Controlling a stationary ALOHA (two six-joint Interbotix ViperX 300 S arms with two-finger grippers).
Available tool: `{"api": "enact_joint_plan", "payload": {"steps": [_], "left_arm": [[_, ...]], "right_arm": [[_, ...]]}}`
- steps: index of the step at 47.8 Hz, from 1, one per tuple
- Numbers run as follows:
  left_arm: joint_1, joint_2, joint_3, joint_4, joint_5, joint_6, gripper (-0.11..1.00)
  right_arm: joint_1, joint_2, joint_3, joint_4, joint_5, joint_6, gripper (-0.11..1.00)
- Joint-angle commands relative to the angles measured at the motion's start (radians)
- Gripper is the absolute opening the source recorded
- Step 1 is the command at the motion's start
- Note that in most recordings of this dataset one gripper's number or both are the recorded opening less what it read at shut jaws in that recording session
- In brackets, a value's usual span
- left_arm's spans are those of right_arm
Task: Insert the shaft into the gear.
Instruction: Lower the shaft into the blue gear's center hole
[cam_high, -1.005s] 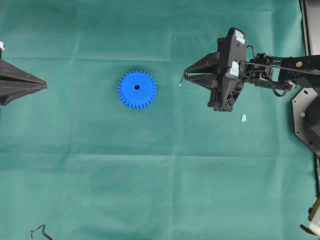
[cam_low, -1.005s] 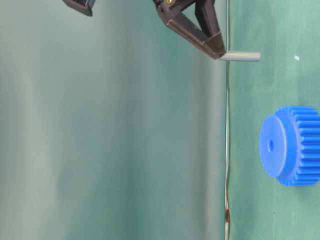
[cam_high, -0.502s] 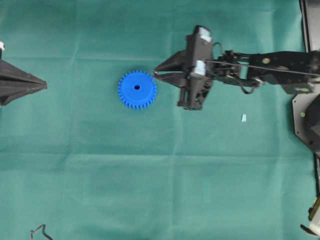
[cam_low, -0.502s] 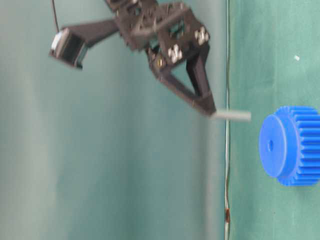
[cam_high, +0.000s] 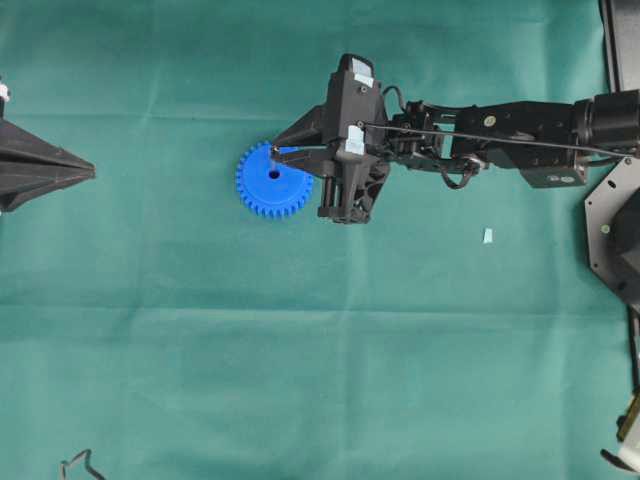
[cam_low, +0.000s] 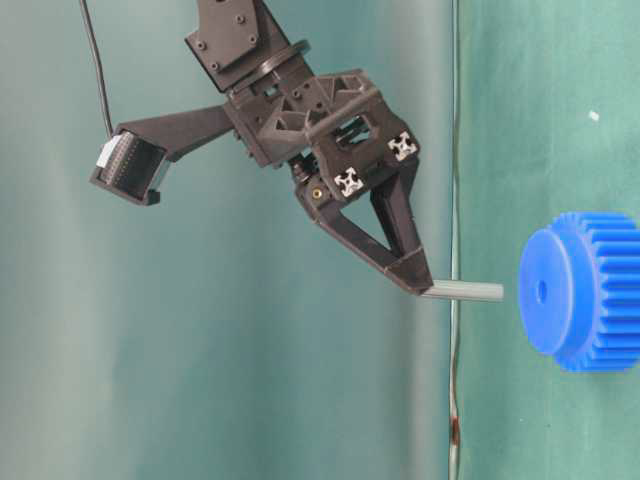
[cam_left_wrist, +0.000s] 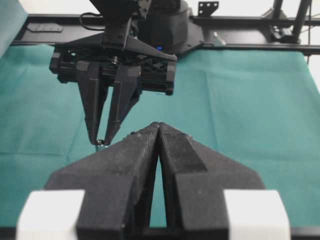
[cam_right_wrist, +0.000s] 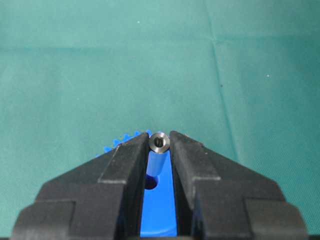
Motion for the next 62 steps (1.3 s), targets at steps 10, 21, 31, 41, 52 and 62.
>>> {"api": "enact_joint_plan", "payload": {"steps": [10,21,31,41,52,62], "left_arm": [[-0.002,0.006,-0.023,0.002,0.0,-0.002,0.0],[-0.002,0.006,-0.023,0.002,0.005,-0.002,0.0],[-0.002,0.006,-0.025,0.002,0.006,-0.002,0.0],[-0.002,0.006,-0.025,0.003,0.005,-0.002,0.0],[-0.002,0.006,-0.023,0.003,0.006,-0.002,0.0],[-0.002,0.006,-0.023,0.002,0.009,-0.002,0.0]], "right_arm": [[0.0,0.041,-0.021,0.003,-0.006,0.012,0.16],[0.0,0.083,-0.021,0.009,-0.028,0.014,0.16],[0.0,0.084,-0.025,0.009,-0.035,0.014,0.16],[0.0,0.091,-0.025,0.011,-0.04,0.014,0.16],[0.002,0.115,-0.037,0.009,-0.044,0.012,0.16],[0.002,0.149,-0.054,0.008,-0.044,0.012,0.16]]}}
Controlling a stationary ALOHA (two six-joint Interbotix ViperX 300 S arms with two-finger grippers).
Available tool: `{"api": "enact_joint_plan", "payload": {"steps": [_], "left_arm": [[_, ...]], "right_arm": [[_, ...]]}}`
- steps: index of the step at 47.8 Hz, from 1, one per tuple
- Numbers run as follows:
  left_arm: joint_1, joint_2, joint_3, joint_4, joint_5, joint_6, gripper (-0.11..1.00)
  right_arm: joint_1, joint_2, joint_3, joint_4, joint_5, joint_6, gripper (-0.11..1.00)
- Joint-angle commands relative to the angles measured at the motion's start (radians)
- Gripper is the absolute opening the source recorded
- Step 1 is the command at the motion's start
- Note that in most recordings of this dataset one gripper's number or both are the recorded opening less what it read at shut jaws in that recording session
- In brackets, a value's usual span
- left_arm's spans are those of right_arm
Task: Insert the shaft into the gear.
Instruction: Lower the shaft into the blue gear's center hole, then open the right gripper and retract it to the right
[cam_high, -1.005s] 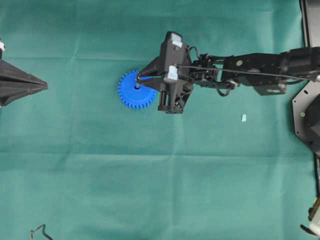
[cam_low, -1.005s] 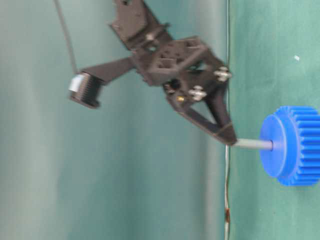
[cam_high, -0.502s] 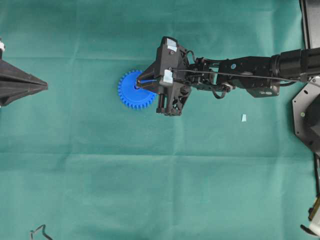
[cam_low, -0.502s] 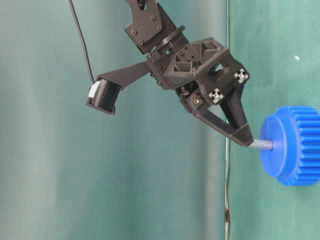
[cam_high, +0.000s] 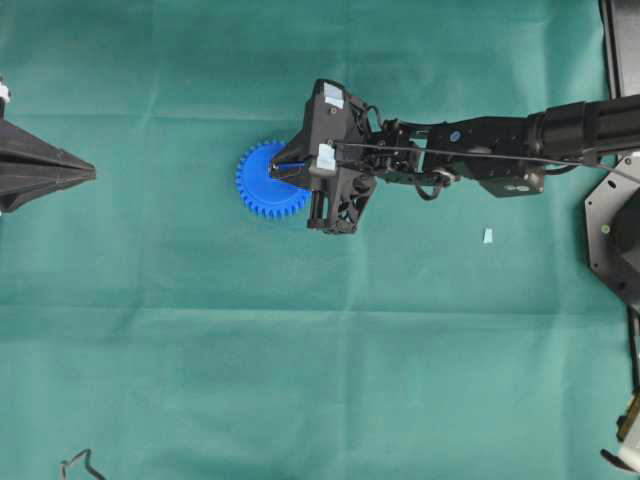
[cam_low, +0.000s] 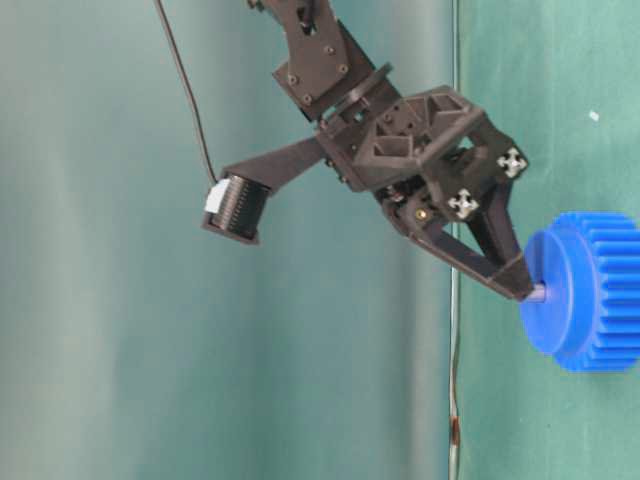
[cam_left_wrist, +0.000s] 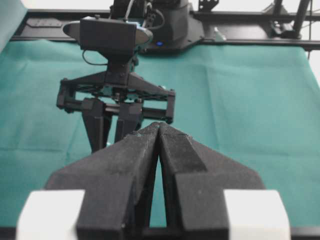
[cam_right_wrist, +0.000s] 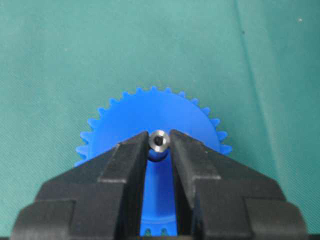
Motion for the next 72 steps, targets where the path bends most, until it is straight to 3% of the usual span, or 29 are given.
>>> {"api": "enact_joint_plan", "payload": {"steps": [1,47,50,56,62,72], "left_arm": [[-0.002,0.006,-0.023,0.002,-0.006,-0.002,0.0],[-0.002,0.006,-0.025,0.002,0.005,-0.002,0.0],[-0.002,0.006,-0.025,0.003,0.003,-0.002,0.0],[-0.002,0.006,-0.025,0.003,0.005,-0.002,0.0],[-0.002,0.005,-0.025,0.002,0.005,-0.002,0.0],[-0.002,0.005,-0.025,0.002,0.005,-0.002,0.0]], "right_arm": [[-0.002,0.0,-0.031,0.003,-0.009,0.0,0.16],[-0.002,0.023,-0.037,0.006,0.038,0.003,0.17],[-0.002,0.023,-0.037,0.009,0.038,0.003,0.27],[-0.002,0.009,-0.037,0.008,0.038,0.003,0.64],[-0.002,-0.029,-0.031,0.008,0.041,0.003,0.92],[-0.002,-0.146,-0.012,0.003,0.046,-0.005,0.9]]}}
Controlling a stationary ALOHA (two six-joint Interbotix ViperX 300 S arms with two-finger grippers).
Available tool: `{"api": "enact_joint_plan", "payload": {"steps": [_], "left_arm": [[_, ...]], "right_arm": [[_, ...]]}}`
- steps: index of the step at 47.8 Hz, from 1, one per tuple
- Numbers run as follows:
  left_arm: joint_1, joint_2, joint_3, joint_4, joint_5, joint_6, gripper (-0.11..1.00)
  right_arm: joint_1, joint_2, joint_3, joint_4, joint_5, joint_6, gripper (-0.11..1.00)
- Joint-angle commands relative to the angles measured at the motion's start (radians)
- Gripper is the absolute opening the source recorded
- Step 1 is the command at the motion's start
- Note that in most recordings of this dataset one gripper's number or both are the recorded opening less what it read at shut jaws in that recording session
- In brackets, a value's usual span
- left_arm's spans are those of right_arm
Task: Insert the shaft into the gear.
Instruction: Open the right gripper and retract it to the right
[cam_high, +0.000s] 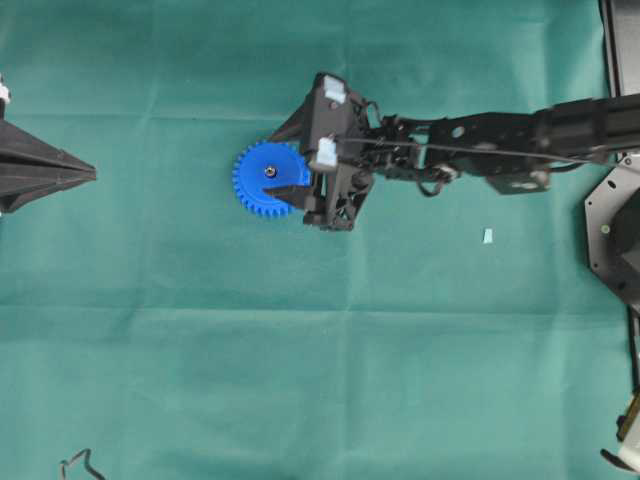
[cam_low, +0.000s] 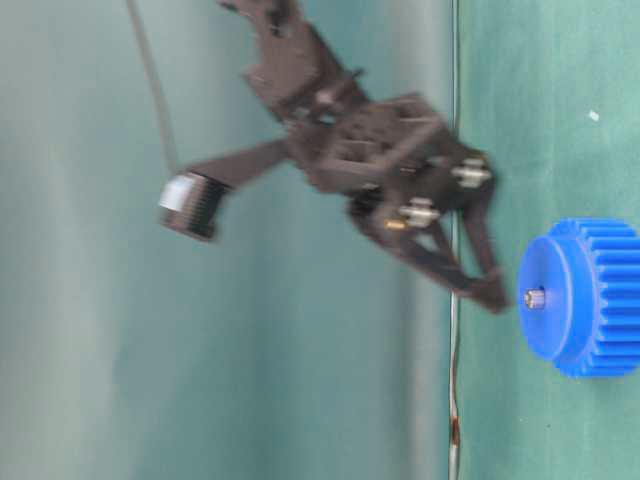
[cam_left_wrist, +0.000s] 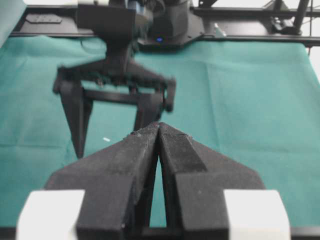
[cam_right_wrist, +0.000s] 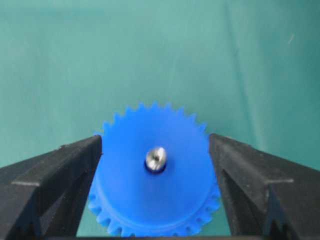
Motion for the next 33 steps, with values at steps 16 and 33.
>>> {"api": "enact_joint_plan", "payload": {"steps": [16,33], "left_arm": [[-0.002,0.003,-0.025,0.005,-0.005,-0.002,0.0],[-0.002,0.0,-0.025,0.003,-0.005,-0.002,0.0]], "right_arm": [[-0.002,-0.307,0.075,-0.035,0.012,-0.008,0.9],[-0.002,-0.543,0.272,-0.037,-0.008,-0.008,0.9]]}}
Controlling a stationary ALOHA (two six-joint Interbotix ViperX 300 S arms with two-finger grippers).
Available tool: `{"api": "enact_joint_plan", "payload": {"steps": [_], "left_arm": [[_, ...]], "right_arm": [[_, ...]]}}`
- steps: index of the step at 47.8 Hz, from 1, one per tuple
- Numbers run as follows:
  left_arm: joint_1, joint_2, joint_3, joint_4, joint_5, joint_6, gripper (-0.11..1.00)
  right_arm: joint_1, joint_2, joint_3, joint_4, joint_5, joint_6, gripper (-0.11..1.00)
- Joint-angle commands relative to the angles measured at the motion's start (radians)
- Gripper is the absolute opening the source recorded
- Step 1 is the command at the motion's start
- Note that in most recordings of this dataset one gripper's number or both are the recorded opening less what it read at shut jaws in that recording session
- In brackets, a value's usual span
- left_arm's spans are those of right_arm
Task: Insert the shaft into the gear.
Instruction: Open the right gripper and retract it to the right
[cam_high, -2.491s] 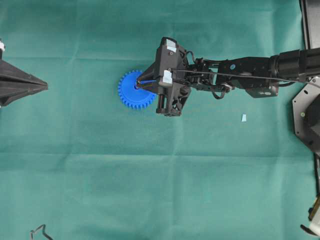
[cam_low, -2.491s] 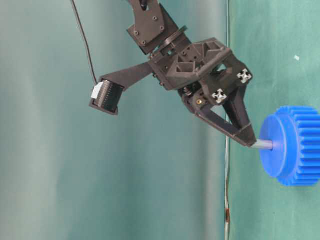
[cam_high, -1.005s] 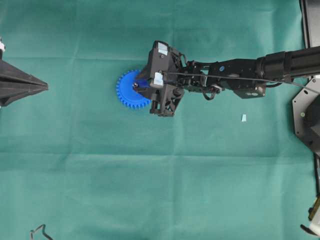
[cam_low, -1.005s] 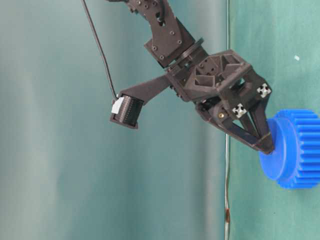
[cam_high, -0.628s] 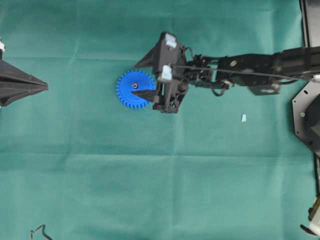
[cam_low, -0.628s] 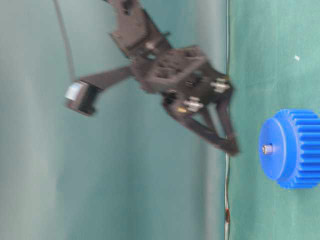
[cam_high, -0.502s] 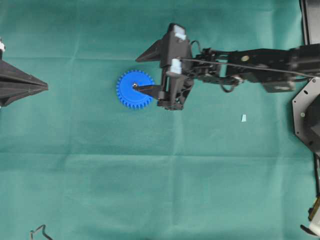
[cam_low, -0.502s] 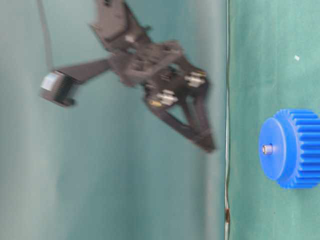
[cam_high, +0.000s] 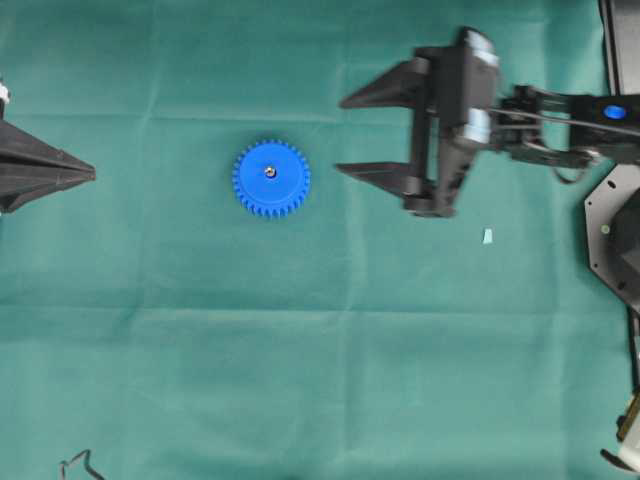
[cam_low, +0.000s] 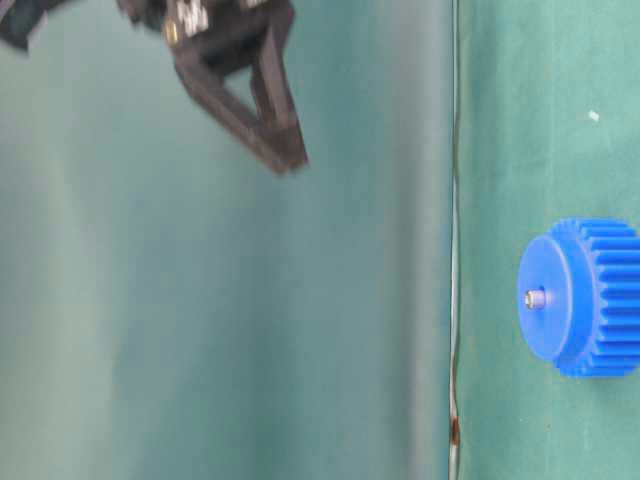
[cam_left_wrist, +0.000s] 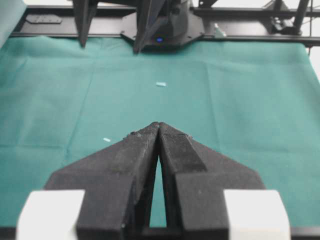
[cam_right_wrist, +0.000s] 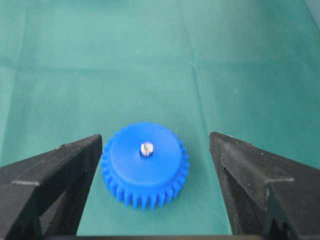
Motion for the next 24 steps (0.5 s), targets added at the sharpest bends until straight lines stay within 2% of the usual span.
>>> {"api": "enact_joint_plan", "payload": {"steps": [1,12,24], "left_arm": [[-0.002,0.003,-0.025,0.002,-0.005,0.003,0.0],[-0.002,0.003,-0.025,0.003,-0.005,0.003,0.0],[-0.002,0.002,-0.025,0.002,-0.005,0.003,0.0]], "right_arm": [[0.002,-0.074,0.031,-0.002,-0.011,0.0,0.9],[0.002,-0.219,0.133,-0.002,-0.012,0.0,0.9],[0.0,-0.311,0.196,-0.002,-0.012,0.0,0.9]]}}
